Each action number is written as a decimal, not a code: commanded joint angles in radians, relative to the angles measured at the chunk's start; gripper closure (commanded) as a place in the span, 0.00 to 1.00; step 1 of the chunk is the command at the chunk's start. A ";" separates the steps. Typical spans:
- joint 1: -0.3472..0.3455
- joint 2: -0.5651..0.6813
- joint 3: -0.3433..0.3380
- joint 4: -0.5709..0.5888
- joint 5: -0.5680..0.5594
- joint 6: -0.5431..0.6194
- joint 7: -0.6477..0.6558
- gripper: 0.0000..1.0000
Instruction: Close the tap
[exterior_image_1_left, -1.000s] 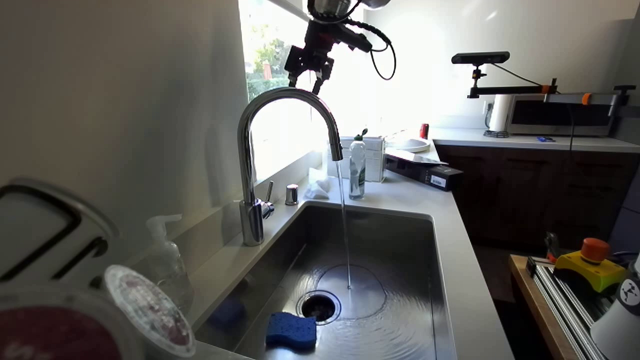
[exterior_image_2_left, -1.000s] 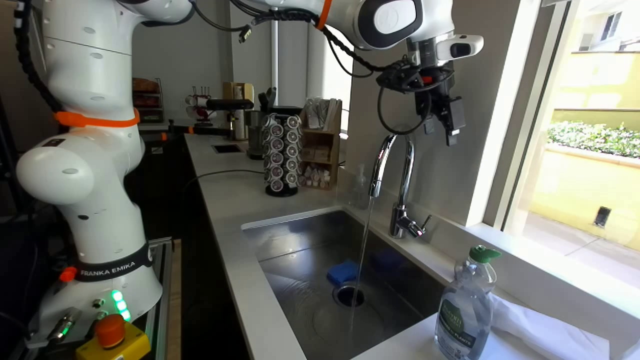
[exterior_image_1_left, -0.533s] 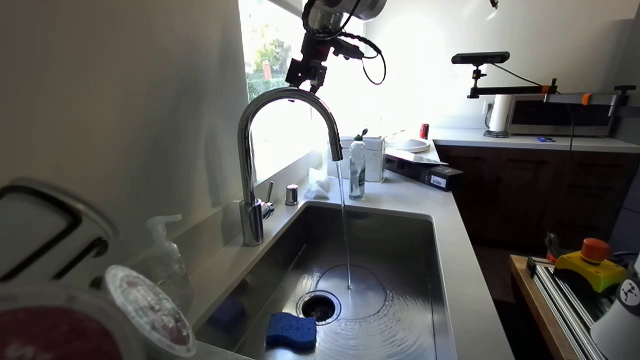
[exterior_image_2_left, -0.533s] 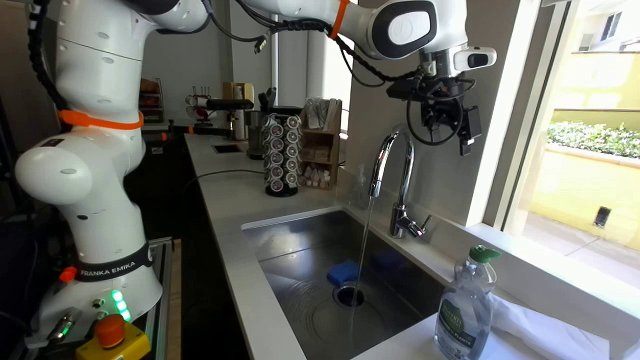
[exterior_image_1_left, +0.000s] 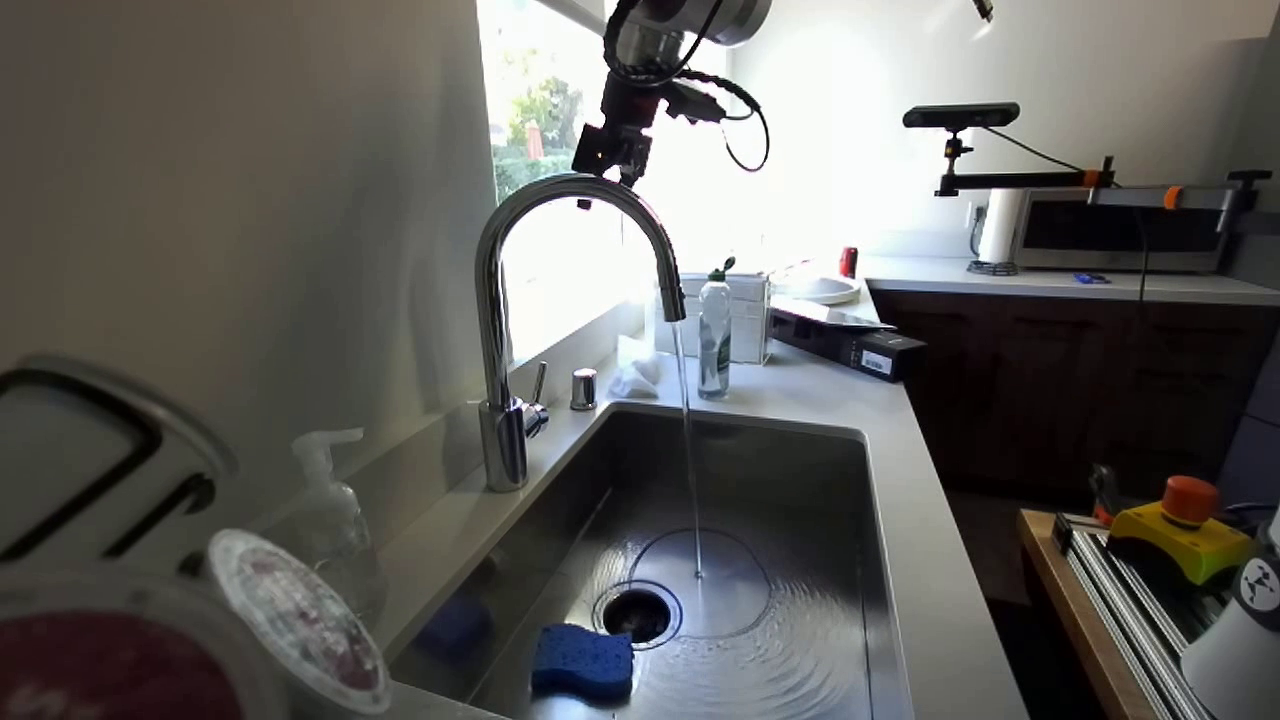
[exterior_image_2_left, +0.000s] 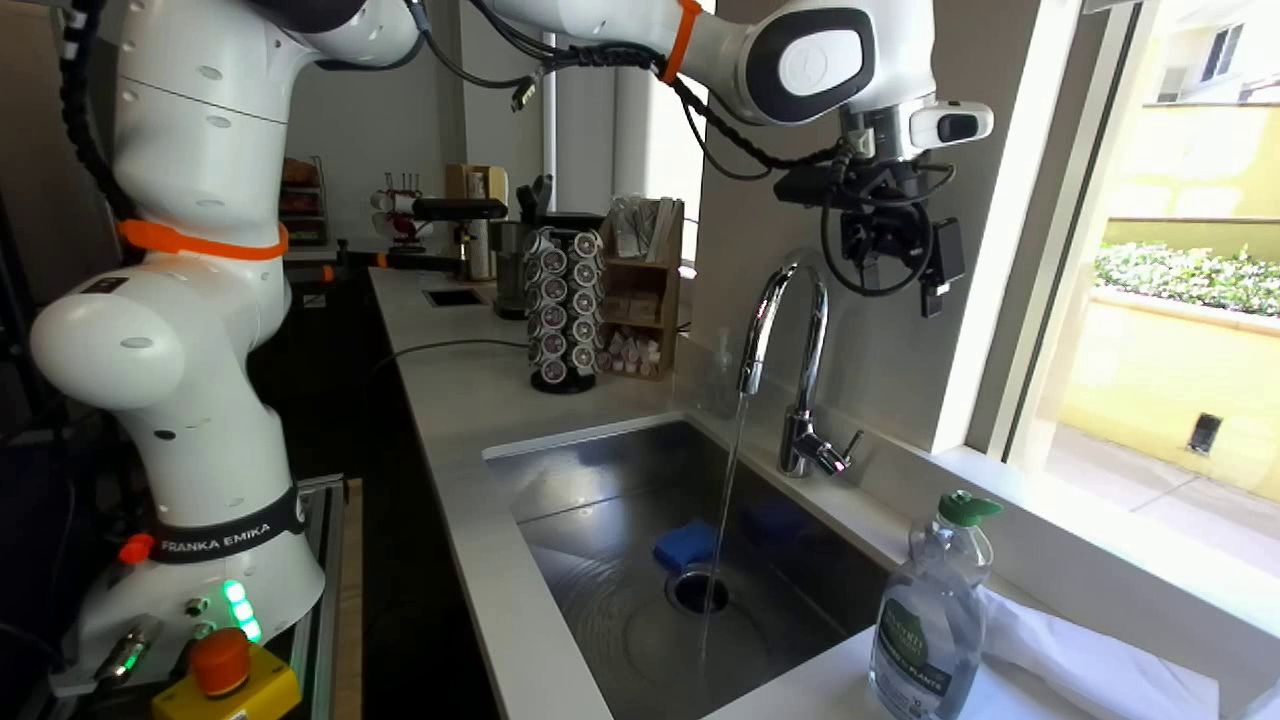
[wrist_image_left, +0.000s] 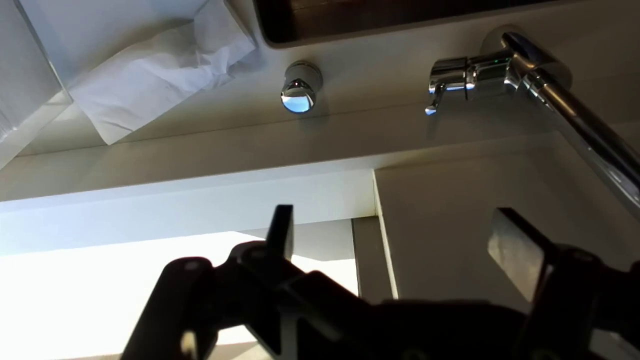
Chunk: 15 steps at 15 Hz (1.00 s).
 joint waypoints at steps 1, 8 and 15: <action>-0.029 0.063 0.020 0.051 0.047 -0.027 -0.133 0.00; -0.097 0.201 0.080 0.176 0.129 -0.105 -0.363 0.00; -0.126 0.329 0.146 0.326 0.202 -0.232 -0.461 0.00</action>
